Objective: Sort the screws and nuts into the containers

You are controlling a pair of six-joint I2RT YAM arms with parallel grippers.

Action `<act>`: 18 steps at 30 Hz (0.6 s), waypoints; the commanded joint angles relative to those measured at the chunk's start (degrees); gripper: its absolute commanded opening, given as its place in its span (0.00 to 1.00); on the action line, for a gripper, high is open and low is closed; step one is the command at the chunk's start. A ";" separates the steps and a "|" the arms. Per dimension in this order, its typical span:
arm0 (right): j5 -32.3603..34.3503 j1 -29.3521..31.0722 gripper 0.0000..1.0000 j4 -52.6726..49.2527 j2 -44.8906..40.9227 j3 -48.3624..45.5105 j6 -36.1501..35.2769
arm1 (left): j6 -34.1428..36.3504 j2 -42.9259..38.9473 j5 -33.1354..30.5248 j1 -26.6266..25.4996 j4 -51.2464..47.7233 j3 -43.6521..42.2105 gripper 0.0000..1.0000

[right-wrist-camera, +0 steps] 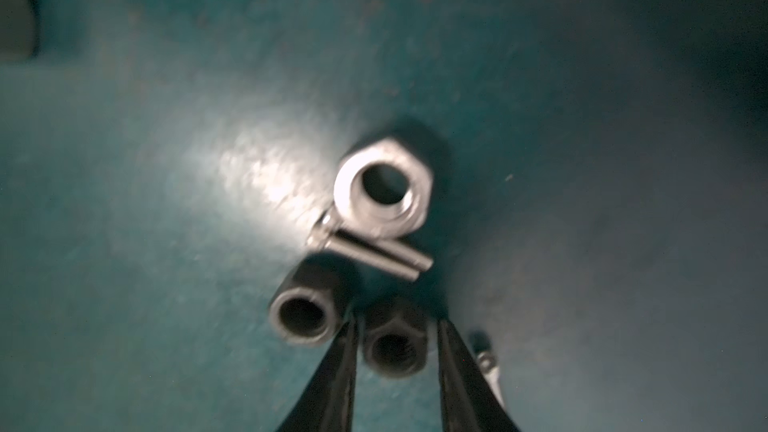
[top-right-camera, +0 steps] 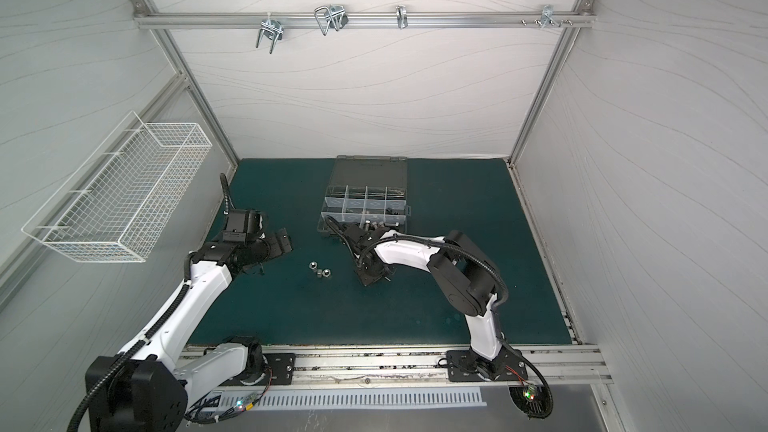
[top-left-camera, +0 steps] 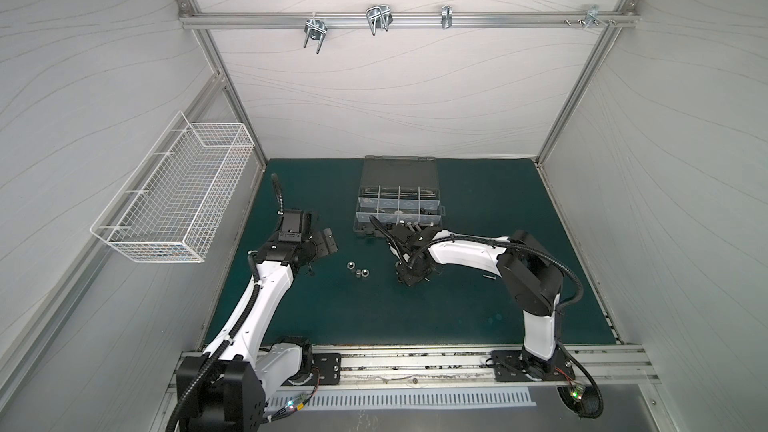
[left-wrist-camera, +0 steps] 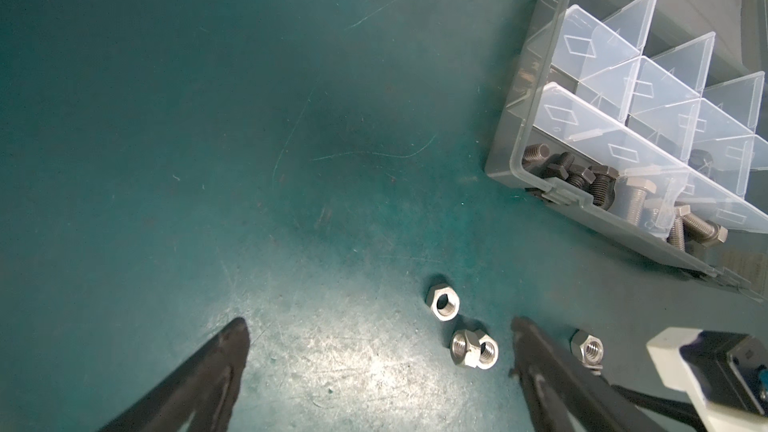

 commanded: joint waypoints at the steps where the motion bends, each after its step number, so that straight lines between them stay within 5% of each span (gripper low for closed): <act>1: 5.33 -0.98 0.36 -0.51 3.98 -0.41 -0.55 | -0.73 0.60 0.21 0.46 -0.26 2.47 0.99; 12: 1.94 -1.01 0.35 -0.25 3.31 -1.05 -0.29 | -0.89 0.77 0.31 0.48 -0.34 2.51 0.99; 18: -0.70 -1.01 0.26 -0.71 2.72 -2.32 0.35 | -0.93 0.62 -0.04 0.57 -0.52 2.61 0.99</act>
